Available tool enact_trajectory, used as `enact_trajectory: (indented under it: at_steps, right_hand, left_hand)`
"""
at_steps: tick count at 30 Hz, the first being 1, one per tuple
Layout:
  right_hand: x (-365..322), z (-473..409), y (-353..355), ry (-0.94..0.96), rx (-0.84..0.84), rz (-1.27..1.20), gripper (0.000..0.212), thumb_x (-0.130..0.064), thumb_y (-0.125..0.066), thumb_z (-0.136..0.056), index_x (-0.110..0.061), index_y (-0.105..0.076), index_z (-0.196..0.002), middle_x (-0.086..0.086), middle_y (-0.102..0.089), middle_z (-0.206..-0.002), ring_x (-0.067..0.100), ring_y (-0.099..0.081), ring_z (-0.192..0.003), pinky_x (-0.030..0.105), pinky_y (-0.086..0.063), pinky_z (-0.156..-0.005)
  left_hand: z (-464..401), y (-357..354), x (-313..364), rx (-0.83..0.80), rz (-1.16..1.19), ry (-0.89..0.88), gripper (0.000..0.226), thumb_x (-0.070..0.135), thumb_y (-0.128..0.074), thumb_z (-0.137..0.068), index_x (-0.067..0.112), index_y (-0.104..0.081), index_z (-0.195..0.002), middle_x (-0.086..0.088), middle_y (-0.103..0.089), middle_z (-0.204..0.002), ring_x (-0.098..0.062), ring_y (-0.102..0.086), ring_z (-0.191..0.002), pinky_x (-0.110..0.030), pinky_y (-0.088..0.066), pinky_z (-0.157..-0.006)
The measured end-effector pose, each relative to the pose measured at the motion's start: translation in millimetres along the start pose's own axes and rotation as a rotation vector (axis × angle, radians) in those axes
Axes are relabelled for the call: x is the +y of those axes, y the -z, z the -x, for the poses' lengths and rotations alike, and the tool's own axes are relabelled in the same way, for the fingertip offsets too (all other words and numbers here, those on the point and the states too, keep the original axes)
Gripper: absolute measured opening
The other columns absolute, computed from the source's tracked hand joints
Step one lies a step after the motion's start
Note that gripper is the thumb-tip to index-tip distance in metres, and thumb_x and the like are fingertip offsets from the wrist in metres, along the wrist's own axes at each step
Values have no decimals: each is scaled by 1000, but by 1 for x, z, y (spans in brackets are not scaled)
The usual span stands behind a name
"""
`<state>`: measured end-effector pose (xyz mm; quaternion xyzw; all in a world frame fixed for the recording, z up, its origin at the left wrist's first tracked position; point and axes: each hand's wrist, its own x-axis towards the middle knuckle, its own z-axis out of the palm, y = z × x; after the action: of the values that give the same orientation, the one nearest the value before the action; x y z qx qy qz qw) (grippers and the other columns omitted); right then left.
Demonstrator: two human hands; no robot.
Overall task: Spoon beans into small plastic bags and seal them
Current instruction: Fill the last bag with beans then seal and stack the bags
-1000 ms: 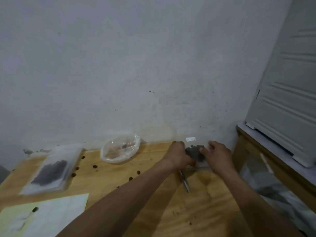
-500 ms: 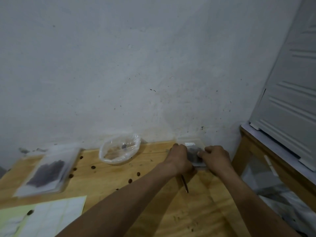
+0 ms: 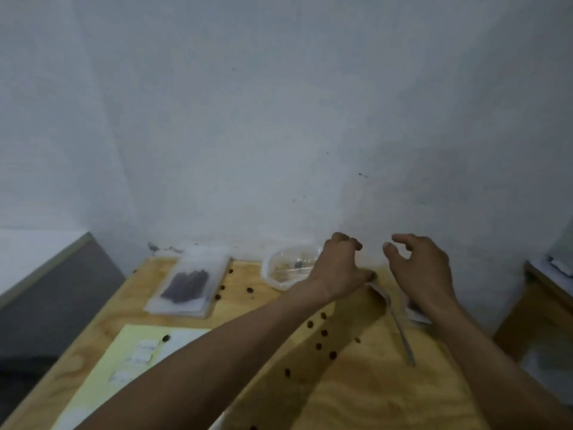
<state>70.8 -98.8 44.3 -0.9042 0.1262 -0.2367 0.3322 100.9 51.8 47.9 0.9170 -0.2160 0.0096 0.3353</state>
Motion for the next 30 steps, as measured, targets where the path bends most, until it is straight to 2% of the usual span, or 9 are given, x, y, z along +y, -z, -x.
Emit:
enact_trajectory:
  at_steps: [6,10,13,15,19,20,22,26,30]
  right_hand:
    - [-88,21,-68,218,-155,-153,27,-28,-59,-98,-17,-71,-120,2,-70,-119,17,-66,-102,36,-55,-92]
    - [-134,56,-131,298,-408,-101,28,-30,-58,-96,-14,-76,-111,0,-76,-109,18,-70,-95,33,-55,-88]
    - [-160,80,-169,227,-575,-40,30,-32,-55,-94,-9,-72,-85,5,-73,-88,26,-67,-84,32,-53,-66]
    - [-172,92,-184,150,-649,-40,33,-33,-53,-96,-10,-62,-74,6,-64,-73,26,-61,-67,29,-40,-53]
    - [-182,100,-200,-11,-659,-84,33,-32,-58,-95,-5,-68,-79,9,-68,-74,25,-63,-63,29,-42,-55]
    - [-182,100,-201,-51,-641,-120,30,-27,-60,-94,-4,-69,-77,8,-68,-72,24,-62,-62,30,-42,-56]
    - [-182,98,-201,-128,-610,-228,23,-18,-63,-90,-3,-73,-77,12,-68,-73,24,-59,-63,32,-43,-59]
    - [-184,94,-192,-216,-574,-466,11,-8,-64,-90,-13,-71,-83,7,-71,-85,25,-65,-81,36,-53,-70]
    - [-192,95,-185,-176,-582,-634,3,-11,-75,-86,-14,-73,-88,6,-76,-91,25,-72,-90,43,-61,-81]
  left_hand:
    - [37,84,-93,234,-108,242,49,29,-70,-93,6,-60,-135,-16,-51,-142,-30,-51,-130,-34,-41,-105]
    - [71,120,-169,202,-326,582,40,37,-56,-98,2,-59,-117,-25,-52,-134,-41,-45,-126,-42,-38,-101]
    - [94,135,-205,150,-350,731,44,41,-49,-100,2,-60,-117,-27,-54,-134,-42,-47,-126,-40,-36,-101]
    - [105,138,-218,141,-257,775,38,36,-51,-100,3,-57,-120,-24,-56,-133,-42,-50,-124,-39,-41,-94]
    - [118,138,-232,220,-59,750,25,28,-65,-94,3,-63,-97,-17,-66,-98,-34,-64,-94,-33,-44,-69]
    - [121,139,-233,261,-24,736,21,24,-67,-92,7,-61,-82,-13,-60,-80,-29,-60,-77,-31,-38,-61]
    - [127,141,-233,340,110,712,37,13,-69,-86,17,-42,-60,-6,-37,-62,-22,-41,-57,-31,-27,-57]
    - [135,150,-224,518,532,643,40,22,-75,-89,15,-46,-63,-11,-41,-67,-23,-42,-65,-35,-37,-63]
    - [147,171,-213,575,733,496,33,46,-71,-92,12,-68,-93,-6,-67,-86,-20,-63,-78,-35,-52,-72]
